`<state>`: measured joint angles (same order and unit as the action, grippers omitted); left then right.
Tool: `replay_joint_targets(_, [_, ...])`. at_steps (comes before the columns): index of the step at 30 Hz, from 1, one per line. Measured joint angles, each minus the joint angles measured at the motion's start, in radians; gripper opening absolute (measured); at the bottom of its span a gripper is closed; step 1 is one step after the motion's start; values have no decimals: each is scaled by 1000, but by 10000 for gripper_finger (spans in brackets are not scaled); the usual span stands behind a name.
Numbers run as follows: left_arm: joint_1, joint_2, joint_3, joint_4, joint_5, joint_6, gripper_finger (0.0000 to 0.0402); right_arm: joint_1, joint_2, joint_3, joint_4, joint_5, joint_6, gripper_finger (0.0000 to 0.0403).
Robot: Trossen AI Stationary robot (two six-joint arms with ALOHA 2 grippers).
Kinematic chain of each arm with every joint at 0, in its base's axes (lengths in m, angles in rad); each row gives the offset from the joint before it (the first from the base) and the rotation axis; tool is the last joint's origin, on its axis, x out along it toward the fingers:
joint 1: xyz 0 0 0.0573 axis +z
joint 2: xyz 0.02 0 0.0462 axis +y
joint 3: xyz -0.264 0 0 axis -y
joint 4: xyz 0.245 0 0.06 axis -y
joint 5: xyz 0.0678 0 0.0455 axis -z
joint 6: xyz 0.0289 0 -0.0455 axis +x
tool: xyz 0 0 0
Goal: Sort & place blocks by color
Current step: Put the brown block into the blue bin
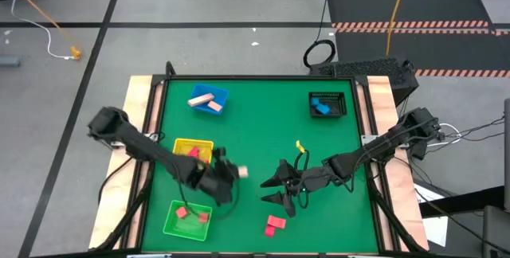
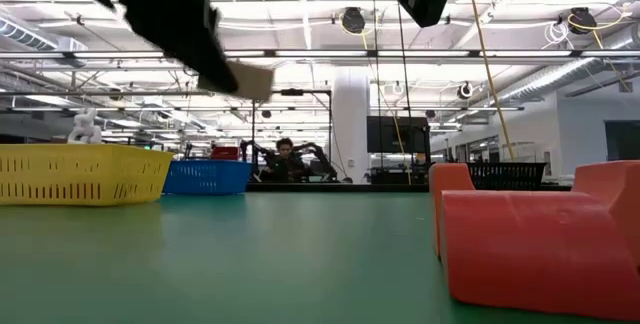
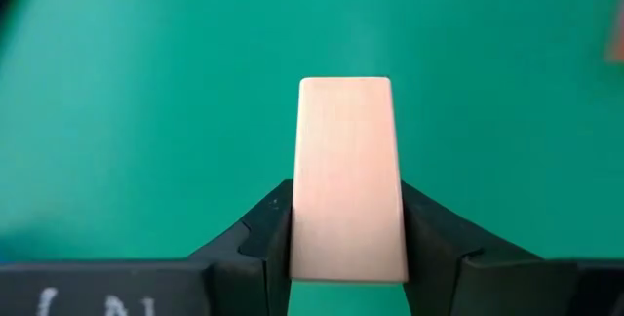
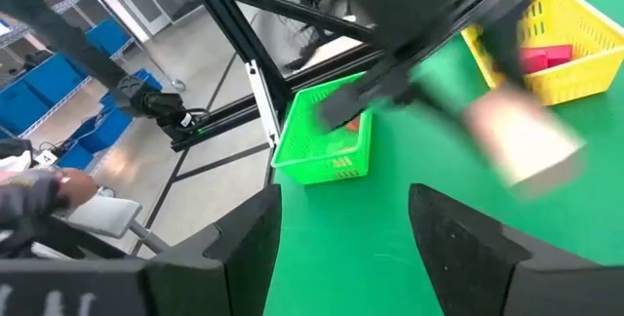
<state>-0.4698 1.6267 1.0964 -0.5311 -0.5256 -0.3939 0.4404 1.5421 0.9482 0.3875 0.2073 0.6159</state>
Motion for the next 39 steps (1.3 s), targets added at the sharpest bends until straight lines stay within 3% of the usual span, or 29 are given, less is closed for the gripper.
replay_joint_targets(5, [152, -191, -165, -22, -36, -16, 136, 0, 0, 0, 3, 0, 0, 215])
replay_joint_targets(12, [480, -403, -346, 85, -44, 34, 139, 0, 0, 0, 4, 0, 0, 215])
replay_joint_targets(18, [731, -438, -403, 191, -34, 72, 137, 0, 0, 0, 4, 0, 0, 215])
replay_joint_targets(22, [849, -406, -403, 207, 38, 76, 141, 0, 0, 0, 4, 0, 0, 215])
replay_joint_targets(27, [936, -366, -403, 232, 92, 103, 149, 0, 0, 0, 4, 0, 0, 215])
replay_joint_targets(34, [961, -336, -403, 247, 141, 41, 154, 0, 0, 0, 4, 0, 0, 215])
replay_joint_targets(39, [961, -336, -403, 262, 141, 24, 200, 0, 0, 0, 4, 0, 0, 215])
